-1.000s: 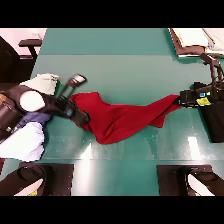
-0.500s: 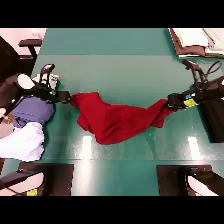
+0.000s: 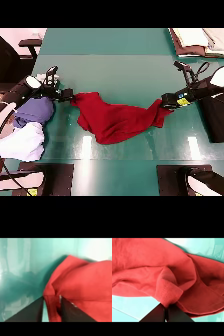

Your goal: Fold the shirts.

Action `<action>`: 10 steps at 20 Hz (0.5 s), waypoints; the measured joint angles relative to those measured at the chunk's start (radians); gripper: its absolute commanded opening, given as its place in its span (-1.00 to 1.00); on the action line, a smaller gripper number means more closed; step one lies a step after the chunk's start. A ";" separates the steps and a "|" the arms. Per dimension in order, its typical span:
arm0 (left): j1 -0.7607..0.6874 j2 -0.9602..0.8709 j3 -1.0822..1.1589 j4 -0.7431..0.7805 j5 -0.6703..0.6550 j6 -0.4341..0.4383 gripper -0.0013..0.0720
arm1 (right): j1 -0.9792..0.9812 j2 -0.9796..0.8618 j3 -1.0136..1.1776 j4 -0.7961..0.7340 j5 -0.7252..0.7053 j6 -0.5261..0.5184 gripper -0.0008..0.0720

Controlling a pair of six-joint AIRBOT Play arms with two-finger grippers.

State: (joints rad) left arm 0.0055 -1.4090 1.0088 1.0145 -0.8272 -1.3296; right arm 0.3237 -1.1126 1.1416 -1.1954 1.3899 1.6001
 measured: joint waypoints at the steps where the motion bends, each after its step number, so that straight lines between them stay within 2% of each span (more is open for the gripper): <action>1: 0.000 -0.002 0.000 -0.014 0.000 0.012 -0.32 | 0.000 -0.001 0.000 0.000 -0.003 0.003 -0.93; 2: 0.000 -0.003 0.000 -0.025 0.002 0.020 -0.77 | 0.000 -0.002 0.000 0.000 -0.006 0.006 -0.93; 3: 0.000 -0.004 0.000 -0.032 0.001 0.027 -0.87 | 0.000 -0.002 0.000 0.000 -0.008 0.008 -0.93; 7: 0.002 0.005 0.032 -0.042 -0.034 0.040 -0.89 | 0.000 0.001 0.008 -0.003 -0.020 0.012 -0.93; 10: 0.002 0.084 0.149 -0.026 -0.078 0.045 -0.89 | -0.018 0.005 0.097 -0.008 -0.012 0.003 -0.93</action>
State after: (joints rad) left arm 0.0078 -1.3251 1.1576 0.9882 -0.9054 -1.2850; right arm 0.3061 -1.1080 1.2388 -1.2037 1.3777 1.6032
